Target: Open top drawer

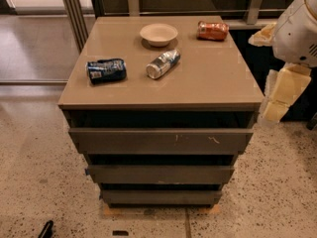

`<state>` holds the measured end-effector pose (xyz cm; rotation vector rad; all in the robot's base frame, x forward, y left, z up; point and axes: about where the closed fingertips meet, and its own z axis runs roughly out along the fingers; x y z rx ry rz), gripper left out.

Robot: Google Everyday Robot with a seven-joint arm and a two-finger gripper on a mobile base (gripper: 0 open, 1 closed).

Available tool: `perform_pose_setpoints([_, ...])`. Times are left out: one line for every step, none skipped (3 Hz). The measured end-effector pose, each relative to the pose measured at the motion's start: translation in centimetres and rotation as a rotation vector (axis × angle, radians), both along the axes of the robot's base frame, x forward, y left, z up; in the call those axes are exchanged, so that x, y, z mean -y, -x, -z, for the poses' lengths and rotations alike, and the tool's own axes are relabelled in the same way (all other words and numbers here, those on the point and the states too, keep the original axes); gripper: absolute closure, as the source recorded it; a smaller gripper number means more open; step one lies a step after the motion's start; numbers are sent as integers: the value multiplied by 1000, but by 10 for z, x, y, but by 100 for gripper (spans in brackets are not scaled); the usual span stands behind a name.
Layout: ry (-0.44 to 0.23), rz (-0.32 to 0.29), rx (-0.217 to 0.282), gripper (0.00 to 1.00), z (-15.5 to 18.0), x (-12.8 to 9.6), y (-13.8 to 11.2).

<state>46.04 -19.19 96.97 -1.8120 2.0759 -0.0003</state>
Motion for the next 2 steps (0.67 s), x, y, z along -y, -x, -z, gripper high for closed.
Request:
perform_pose_setpoints([-9,-215,6,0,9,-28,-33])
perform_pose_setpoints([-13,-383,46,0,9,-56,-71])
